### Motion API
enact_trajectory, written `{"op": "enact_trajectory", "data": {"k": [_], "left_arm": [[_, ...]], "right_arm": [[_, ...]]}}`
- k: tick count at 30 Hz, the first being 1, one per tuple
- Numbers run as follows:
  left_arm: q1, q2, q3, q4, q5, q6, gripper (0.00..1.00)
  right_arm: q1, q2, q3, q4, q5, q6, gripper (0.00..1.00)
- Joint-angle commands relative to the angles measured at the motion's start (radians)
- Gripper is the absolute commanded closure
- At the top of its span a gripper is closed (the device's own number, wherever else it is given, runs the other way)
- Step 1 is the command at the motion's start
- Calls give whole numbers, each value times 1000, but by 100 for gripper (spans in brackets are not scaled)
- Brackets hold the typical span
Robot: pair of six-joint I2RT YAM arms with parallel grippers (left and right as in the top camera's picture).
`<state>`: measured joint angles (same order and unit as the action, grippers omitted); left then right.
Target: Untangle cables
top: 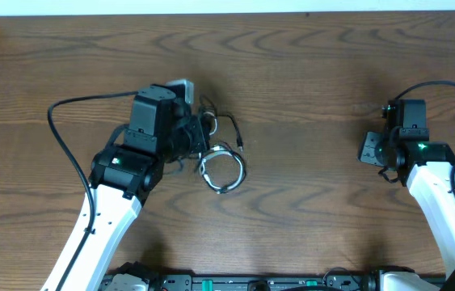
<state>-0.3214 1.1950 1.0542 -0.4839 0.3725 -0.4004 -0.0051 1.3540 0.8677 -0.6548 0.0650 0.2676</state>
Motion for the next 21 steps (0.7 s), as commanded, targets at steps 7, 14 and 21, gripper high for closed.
{"op": "enact_trajectory", "data": {"k": [7, 14, 21], "left_arm": [[-95, -19, 4, 439, 333, 53, 55], [-105, -8, 4, 127, 82, 87, 13], [-105, 45, 2, -177, -181, 86, 14]], "right_arm": [[-8, 6, 0, 1, -87, 27, 34], [-8, 6, 0, 0, -88, 24, 31], [-6, 6, 0, 25, -361, 4, 26]]}}
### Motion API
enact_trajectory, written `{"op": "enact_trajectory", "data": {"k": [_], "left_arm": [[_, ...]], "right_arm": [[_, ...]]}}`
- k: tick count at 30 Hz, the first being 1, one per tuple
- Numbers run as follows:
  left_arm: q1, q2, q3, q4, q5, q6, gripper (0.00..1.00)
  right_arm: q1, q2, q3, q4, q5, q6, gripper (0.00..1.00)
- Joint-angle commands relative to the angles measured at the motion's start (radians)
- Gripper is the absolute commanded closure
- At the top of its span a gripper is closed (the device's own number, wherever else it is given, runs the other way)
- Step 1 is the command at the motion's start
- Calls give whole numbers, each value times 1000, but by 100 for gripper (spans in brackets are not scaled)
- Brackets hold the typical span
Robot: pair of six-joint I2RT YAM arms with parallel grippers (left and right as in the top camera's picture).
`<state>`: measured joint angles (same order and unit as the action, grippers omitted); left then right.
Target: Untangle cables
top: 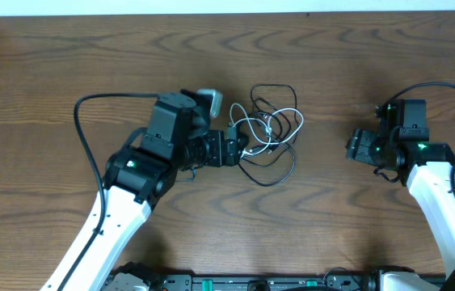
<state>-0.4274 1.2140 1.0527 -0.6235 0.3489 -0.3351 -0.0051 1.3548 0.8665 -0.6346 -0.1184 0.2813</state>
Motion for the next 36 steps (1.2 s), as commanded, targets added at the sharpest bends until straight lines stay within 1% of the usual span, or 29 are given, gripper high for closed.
{"op": "enact_trajectory", "data": {"k": [1, 3, 4, 9, 13, 17, 22, 23, 25, 26, 30, 31, 34, 36], "left_arm": [[2, 36, 3, -51, -163, 21, 14], [1, 60, 2, -57, -162, 21, 14], [1, 72, 2, -56, -158, 21, 14], [0, 143, 2, -9, -148, 21, 14], [-5, 197, 2, 58, -104, 21, 14], [-13, 254, 2, 117, -29, 21, 14], [-40, 330, 2, 126, -20, 21, 14], [-47, 346, 2, 129, -20, 21, 14], [-58, 373, 2, 135, -20, 21, 14], [-64, 385, 2, 139, -20, 21, 14], [-82, 428, 2, 167, -21, 21, 14], [-86, 437, 2, 174, -21, 21, 14], [-90, 467, 2, 191, -21, 21, 14], [-90, 481, 2, 193, -21, 21, 14]], "right_arm": [[-3, 6, 1, 7, -240, -29, 25], [13, 6, 1, 11, -332, -59, 25], [23, 6, 1, 12, -346, -62, 24], [113, 7, 1, 21, -344, -100, 25], [193, 29, 1, 37, -294, -115, 30], [269, 103, 1, 65, -231, -115, 33], [331, 226, 1, 122, -231, -114, 39], [338, 251, 1, 138, -232, -114, 42], [347, 287, 1, 167, -232, -114, 53], [351, 301, 1, 180, -232, -114, 55], [362, 332, 1, 243, -279, -114, 59], [362, 333, 1, 257, -294, -114, 62], [362, 332, 1, 297, -347, -114, 83], [362, 333, 1, 301, -371, -114, 91]]}}
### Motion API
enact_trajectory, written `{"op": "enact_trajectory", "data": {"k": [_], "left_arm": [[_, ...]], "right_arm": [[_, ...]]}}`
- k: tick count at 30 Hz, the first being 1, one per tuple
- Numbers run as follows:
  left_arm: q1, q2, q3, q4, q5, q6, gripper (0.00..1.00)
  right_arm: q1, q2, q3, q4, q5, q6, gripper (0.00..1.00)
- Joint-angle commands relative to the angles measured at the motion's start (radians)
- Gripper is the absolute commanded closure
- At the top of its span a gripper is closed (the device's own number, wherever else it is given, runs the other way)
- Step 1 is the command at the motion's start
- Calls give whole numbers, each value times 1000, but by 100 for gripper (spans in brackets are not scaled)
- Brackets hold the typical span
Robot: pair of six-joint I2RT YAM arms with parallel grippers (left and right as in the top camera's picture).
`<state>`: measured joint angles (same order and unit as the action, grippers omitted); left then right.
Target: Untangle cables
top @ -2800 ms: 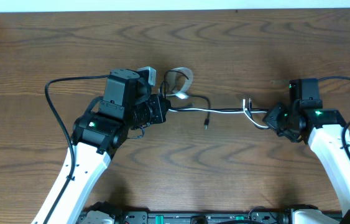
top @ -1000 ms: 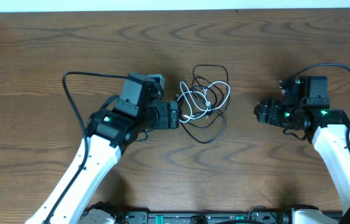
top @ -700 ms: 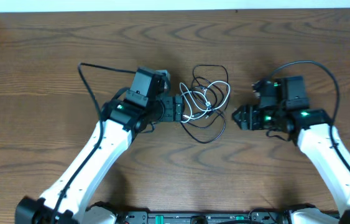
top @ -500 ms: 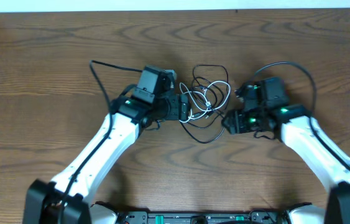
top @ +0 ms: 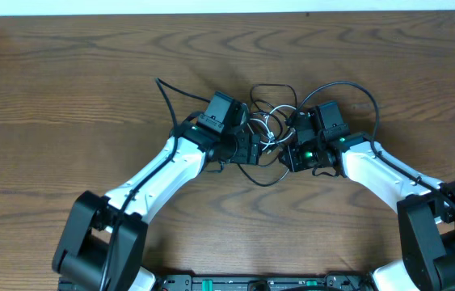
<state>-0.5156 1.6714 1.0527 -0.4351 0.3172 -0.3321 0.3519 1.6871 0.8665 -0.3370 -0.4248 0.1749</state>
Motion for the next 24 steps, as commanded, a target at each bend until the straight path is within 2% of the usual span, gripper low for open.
{"op": "enact_trajectory", "data": {"k": [1, 7, 11, 13, 17, 24], "left_arm": [[-2, 31, 2, 3, 11, 18, 14], [-2, 40, 2, 3, 11, 18, 14], [-3, 40, 2, 0, 11, 18, 14], [-3, 40, 2, -6, 11, 18, 14], [-3, 40, 2, -35, 6, 18, 14], [-3, 40, 2, -21, 1, 21, 14]], "right_arm": [[5, 0, 1, 0, -64, -7, 99], [5, 0, 1, -88, -105, -15, 99], [-16, -14, 3, -148, -299, -167, 99], [-42, -39, 4, -150, -396, -184, 99], [-129, -127, 16, -145, -481, -184, 99], [-295, -345, 19, -122, -492, -183, 99]]}}
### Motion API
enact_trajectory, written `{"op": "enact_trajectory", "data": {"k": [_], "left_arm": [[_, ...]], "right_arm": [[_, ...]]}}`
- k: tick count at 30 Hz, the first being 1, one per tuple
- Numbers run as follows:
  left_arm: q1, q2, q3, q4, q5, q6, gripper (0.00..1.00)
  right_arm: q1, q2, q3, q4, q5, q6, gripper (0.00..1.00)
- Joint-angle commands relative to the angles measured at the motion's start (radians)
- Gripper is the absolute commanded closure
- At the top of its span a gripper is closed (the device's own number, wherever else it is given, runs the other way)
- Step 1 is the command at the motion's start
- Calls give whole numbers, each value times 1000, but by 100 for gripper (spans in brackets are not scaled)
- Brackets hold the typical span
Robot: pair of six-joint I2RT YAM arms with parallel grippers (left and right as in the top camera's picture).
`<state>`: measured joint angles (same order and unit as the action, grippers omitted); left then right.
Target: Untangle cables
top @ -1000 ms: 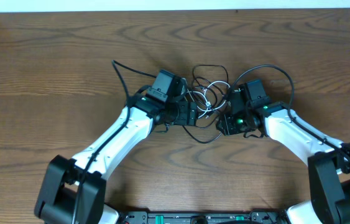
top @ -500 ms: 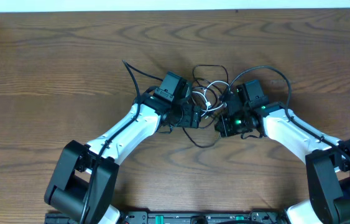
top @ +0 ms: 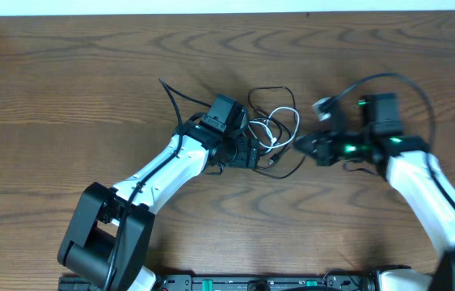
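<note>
A tangle of thin black and white cables (top: 274, 123) lies at the table's middle. White loops (top: 284, 121) sit inside a black loop (top: 271, 90). My left gripper (top: 251, 153) is at the tangle's left edge, shut on the cables there. My right gripper (top: 306, 145) is at the tangle's right edge, blurred. A black strand (top: 292, 166) runs taut from under the tangle to its fingers, so it looks shut on that strand.
The brown wooden table (top: 90, 73) bears the arms and cables. The left arm's own black lead (top: 170, 93) arcs over the table behind its wrist. The right arm's lead (top: 397, 79) loops above its wrist. A white wall edge runs along the back.
My right arm has drawn back to the right, its gripper now at the tangle's right rim with a black strand stretched to it. The left gripper has stayed on the tangle's left side.
My left gripper first covered a small coiled bundle at the left while the right waited far right. Then the left held the bundle, spread out, at centre. Both grippers met at the tangle, and now the right has pulled away rightward with a black strand.
</note>
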<state>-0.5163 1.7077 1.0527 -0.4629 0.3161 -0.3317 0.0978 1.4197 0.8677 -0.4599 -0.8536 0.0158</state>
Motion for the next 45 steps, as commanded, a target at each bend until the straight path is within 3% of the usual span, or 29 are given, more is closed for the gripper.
{"op": "enact_trajectory", "data": {"k": [1, 8, 14, 22, 27, 30, 34, 41, 45], "left_arm": [[-2, 4, 2, 12, 2, 20, 14], [-2, 4, 2, 50, 2, 20, 14], [-2, 4, 2, 49, 6, 21, 14], [-2, 2, 2, 47, 16, 21, 14], [-2, -4, 2, 47, 16, 21, 14], [-2, -4, 2, 47, 16, 21, 14], [-2, -4, 2, 44, 16, 21, 14], [-2, -4, 2, 31, 16, 21, 14], [-2, -4, 2, 23, 16, 21, 14]], "right_arm": [[-54, -108, 18, 3, -78, -24, 99], [-70, -286, 18, 93, -270, -10, 99], [-70, -376, 18, 318, -305, 170, 99], [-70, -401, 18, 565, -69, 349, 99], [-70, -401, 18, 948, 29, 558, 99], [-71, -401, 18, 1120, 98, 601, 99], [-71, -399, 18, 1066, 209, 599, 99], [-71, -371, 18, 590, 528, 481, 99], [-73, -343, 18, 625, 514, 504, 99]]}}
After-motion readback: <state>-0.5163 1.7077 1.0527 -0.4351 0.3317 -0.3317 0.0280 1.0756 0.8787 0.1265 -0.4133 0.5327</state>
